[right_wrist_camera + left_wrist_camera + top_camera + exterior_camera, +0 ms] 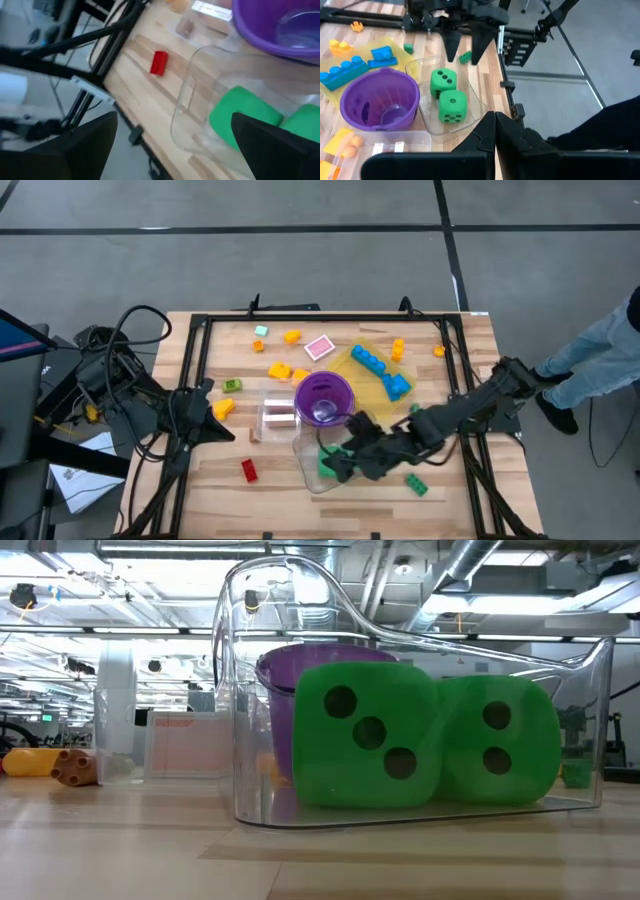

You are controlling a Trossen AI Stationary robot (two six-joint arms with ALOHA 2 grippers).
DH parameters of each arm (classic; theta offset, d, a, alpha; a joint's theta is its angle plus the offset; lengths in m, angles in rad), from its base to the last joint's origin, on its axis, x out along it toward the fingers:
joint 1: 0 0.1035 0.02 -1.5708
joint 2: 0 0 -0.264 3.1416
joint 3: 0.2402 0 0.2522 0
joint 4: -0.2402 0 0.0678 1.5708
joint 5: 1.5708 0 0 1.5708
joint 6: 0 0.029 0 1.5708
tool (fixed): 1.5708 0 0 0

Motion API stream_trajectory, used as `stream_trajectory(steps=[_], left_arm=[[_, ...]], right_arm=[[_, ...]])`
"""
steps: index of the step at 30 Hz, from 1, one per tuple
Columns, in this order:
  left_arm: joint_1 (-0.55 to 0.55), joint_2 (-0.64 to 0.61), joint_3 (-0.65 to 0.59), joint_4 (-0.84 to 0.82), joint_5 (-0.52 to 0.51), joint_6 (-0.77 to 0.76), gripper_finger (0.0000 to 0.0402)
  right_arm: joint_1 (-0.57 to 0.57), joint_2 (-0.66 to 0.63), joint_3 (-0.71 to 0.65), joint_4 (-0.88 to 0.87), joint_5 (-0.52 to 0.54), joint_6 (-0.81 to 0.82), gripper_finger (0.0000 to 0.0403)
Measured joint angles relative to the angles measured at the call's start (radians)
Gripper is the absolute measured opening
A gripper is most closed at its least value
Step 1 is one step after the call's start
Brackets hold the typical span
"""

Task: Pick & Place Toys
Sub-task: Put the small light blue game piece into the yellow bin

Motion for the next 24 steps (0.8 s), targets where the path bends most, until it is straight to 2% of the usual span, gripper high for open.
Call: stream_trajectory(steps=[7, 16, 24], left_arm=[[0.004, 0.0, 0.0, 0.107, -0.104, 0.074, 0.0], [0.068, 0.0, 0.0, 0.272, -0.192, 0.225, 0.0], [0.165, 0.0, 0.0, 0.379, -0.2, 0.339, 0.0]], right_arm=[[0.073, -0.063, 0.0, -0.148, -0.001, 0.03, 0.0379], [0.152, -0.067, 0.0, -0.305, -0.052, 0.157, 0.0379], [0.226, -0.065, 0.0, -0.498, -0.066, 0.259, 0.0379]])
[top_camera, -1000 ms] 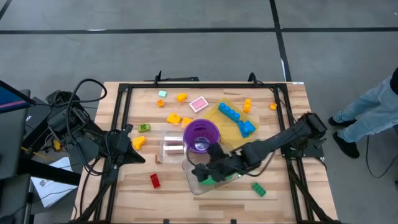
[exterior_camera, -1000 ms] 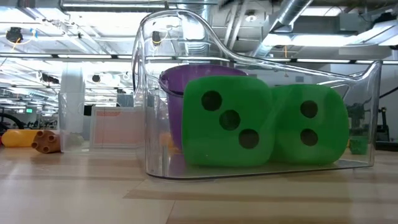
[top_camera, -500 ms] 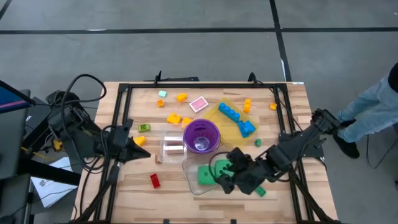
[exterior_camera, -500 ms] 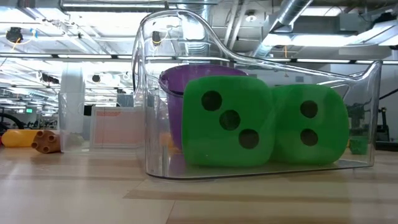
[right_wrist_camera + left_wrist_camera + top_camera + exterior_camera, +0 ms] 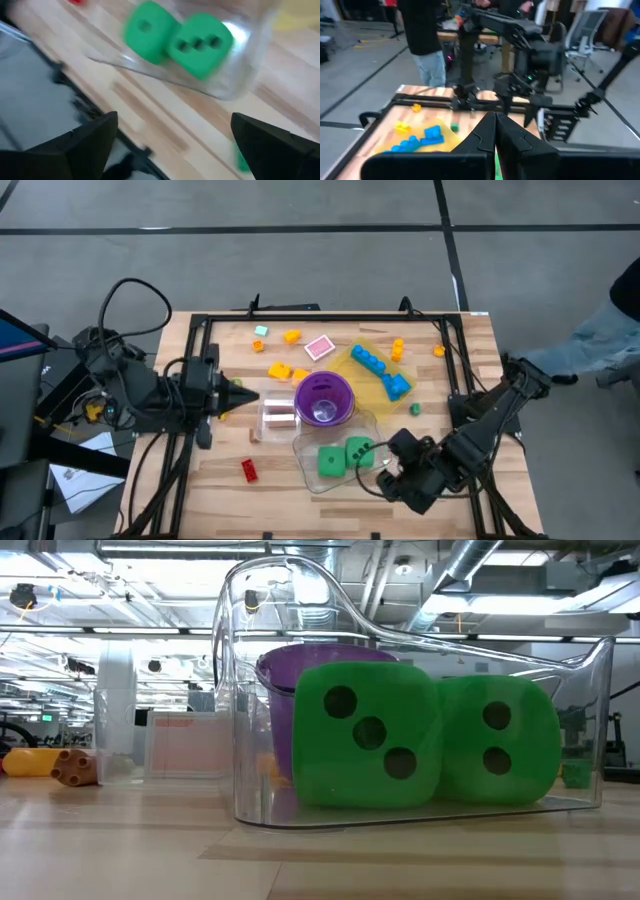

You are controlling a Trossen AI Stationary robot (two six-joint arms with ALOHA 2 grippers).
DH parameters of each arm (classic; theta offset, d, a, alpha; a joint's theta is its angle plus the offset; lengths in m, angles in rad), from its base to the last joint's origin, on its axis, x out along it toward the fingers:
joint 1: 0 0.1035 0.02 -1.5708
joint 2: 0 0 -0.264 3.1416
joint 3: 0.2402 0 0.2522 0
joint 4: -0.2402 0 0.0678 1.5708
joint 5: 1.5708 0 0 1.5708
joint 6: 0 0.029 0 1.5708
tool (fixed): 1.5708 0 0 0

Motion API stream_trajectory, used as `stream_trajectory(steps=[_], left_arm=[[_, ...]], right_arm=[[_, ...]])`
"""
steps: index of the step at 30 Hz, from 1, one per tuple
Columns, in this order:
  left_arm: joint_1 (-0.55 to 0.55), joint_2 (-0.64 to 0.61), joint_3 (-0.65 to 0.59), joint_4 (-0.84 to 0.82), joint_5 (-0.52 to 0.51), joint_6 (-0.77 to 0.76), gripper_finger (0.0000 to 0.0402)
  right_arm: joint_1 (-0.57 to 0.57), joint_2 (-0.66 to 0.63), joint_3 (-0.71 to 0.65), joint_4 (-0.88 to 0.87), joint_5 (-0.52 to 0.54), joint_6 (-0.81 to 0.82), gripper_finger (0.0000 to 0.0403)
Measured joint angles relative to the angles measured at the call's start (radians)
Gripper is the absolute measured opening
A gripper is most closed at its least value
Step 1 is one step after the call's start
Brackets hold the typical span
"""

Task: Pick & Place Toys
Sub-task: Put the small light blue game piece into the yellow bin

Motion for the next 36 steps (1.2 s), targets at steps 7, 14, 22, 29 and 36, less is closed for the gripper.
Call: stream_trajectory(steps=[7, 14, 22, 29, 36], left_arm=[[0.109, 0.0, 0.0, 0.046, 0.189, 0.033, 0.0], [0.236, -0.002, 0.0, 0.066, 0.316, 0.063, 0.0], [0.324, -0.005, 0.0, 0.067, 0.34, 0.06, 0.0], [0.324, -0.004, 0.0, 0.067, 0.34, 0.047, 0.0], [0.323, -0.004, 0.0, 0.067, 0.34, 0.044, 0.0]], right_arm=[[0.05, -0.002, -0.02, -0.148, -0.072, 0.044, 0.0379], [0.05, -0.064, -0.133, -0.053, -0.096, 0.015, 0.0379], [0.044, -0.165, -0.373, 0.103, -0.196, -0.001, 0.0379], [0.039, -0.179, -0.498, 0.21, -0.32, -0.007, 0.0379], [0.04, -0.102, -0.533, 0.236, -0.358, 0.007, 0.0379]])
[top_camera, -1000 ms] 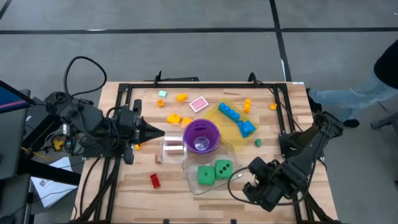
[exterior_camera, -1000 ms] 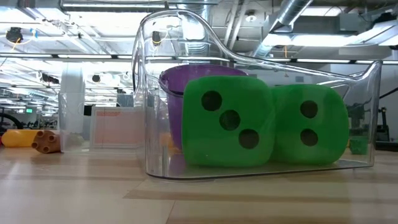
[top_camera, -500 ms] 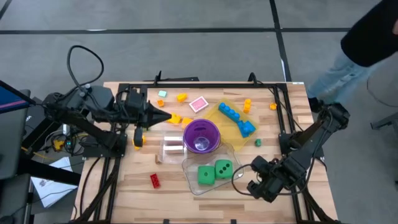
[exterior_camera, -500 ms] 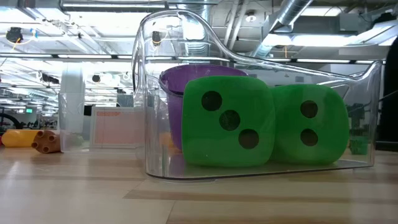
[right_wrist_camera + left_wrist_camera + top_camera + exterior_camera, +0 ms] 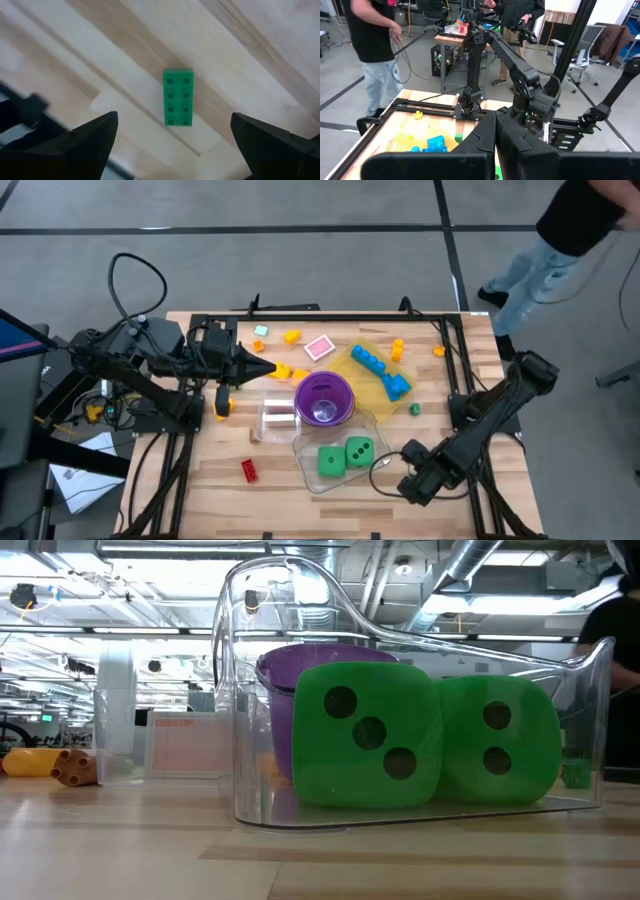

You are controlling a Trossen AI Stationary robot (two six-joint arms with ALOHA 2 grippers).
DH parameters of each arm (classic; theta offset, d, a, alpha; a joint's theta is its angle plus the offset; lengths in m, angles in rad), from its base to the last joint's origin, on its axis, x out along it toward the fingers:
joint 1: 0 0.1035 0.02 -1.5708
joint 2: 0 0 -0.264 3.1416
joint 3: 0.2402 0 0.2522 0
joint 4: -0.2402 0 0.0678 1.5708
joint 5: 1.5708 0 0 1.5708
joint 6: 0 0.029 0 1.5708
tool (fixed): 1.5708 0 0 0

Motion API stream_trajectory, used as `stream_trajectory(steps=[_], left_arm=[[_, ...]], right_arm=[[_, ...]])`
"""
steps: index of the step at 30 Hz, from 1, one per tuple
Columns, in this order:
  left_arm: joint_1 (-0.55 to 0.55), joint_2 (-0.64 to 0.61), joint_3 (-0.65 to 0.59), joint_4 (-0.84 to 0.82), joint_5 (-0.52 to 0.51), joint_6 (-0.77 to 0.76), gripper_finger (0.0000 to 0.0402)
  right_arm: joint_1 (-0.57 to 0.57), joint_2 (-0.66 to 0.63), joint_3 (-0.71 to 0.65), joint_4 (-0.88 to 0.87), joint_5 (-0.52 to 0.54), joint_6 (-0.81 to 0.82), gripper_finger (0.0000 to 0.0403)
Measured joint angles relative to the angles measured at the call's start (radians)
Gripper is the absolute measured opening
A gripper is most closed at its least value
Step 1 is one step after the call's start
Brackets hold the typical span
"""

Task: Pick & Place Toys
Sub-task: Put the small light blue game piece into the yellow bin

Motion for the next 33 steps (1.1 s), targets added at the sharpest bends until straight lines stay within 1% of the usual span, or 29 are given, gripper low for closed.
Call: stream_trajectory(steps=[6, 12, 21, 33], left_arm=[[0.0, 0.0, 0.0, 0.0, -0.001, -0.003, 0.0], [0.0, 0.0, 0.0, 0.0, -0.001, -0.018, 0.0], [0.0, 0.0, 0.0, -0.001, -0.001, -0.018, 0.0], [0.0, 0.0, 0.0, 0.0, -0.001, -0.026, 0.0]], right_arm=[[0.028, 0.074, -0.001, -0.001, -0.001, 0.016, 0.0379], [0.071, 0.108, -0.001, 0.041, 0.002, 0.036, 0.0379], [0.081, 0.189, -0.001, 0.08, 0.005, 0.013, 0.0379], [0.082, 0.207, -0.001, 0.095, 0.005, 0.007, 0.0379]])
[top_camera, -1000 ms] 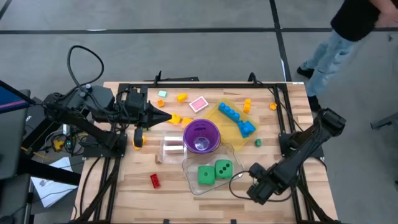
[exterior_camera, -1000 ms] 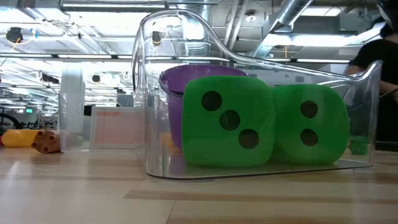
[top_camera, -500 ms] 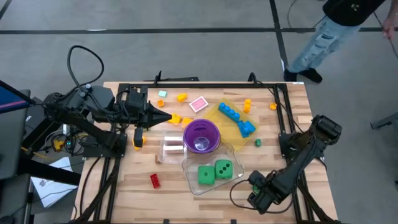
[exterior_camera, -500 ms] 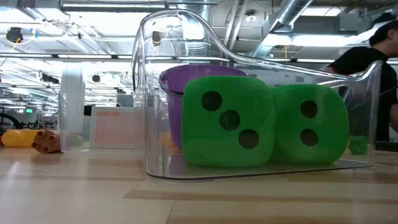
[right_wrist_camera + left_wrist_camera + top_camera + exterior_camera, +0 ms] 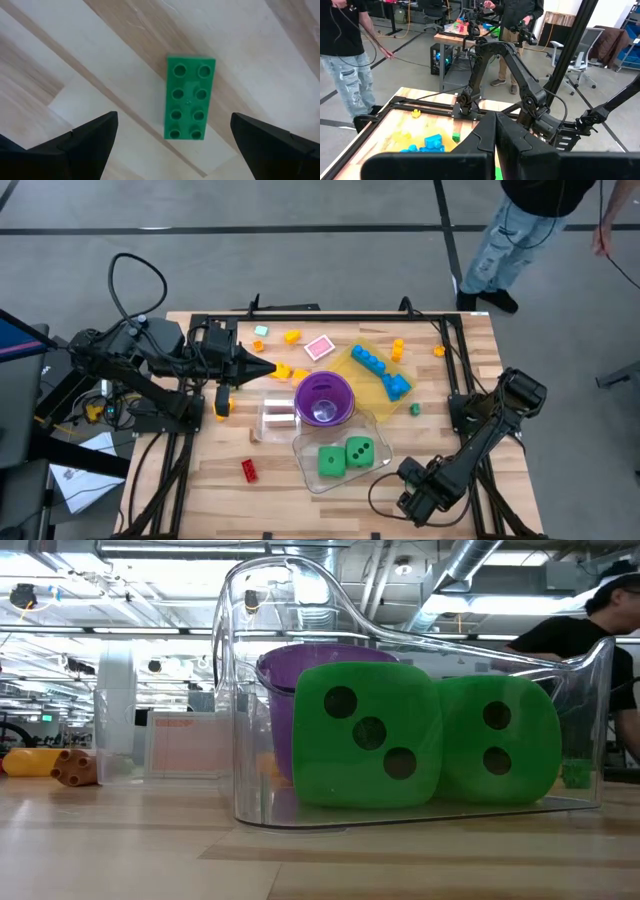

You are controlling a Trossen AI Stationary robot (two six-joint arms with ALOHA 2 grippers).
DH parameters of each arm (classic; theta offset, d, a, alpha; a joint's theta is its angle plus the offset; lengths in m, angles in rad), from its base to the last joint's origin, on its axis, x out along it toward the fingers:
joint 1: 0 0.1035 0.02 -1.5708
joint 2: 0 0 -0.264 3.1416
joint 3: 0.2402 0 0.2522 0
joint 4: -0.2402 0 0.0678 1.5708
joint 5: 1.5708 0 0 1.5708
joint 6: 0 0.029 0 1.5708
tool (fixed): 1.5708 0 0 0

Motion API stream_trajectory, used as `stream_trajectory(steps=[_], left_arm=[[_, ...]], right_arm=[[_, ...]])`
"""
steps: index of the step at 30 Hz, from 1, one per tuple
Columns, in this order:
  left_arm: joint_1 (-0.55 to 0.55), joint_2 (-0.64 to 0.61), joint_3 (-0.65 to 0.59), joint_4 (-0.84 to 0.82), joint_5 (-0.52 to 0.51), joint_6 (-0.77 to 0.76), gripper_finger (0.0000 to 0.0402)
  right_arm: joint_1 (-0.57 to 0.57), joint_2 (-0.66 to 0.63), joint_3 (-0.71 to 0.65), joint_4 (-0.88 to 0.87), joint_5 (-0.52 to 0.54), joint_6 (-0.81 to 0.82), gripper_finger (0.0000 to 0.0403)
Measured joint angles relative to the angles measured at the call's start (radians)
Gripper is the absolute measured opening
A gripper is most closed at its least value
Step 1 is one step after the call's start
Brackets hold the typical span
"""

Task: Pick & Place Toys
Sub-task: Put the small light blue game piece into the yellow bin

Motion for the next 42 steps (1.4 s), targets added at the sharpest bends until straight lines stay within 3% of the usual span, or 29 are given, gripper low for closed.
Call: stream_trajectory(steps=[42], left_arm=[[0.0, 0.0, 0.0, 0.0, 0.0, 0.007, 0.0]], right_arm=[[0.01, -0.001, 0.0, 0.004, 0.005, -0.015, 0.0379]])
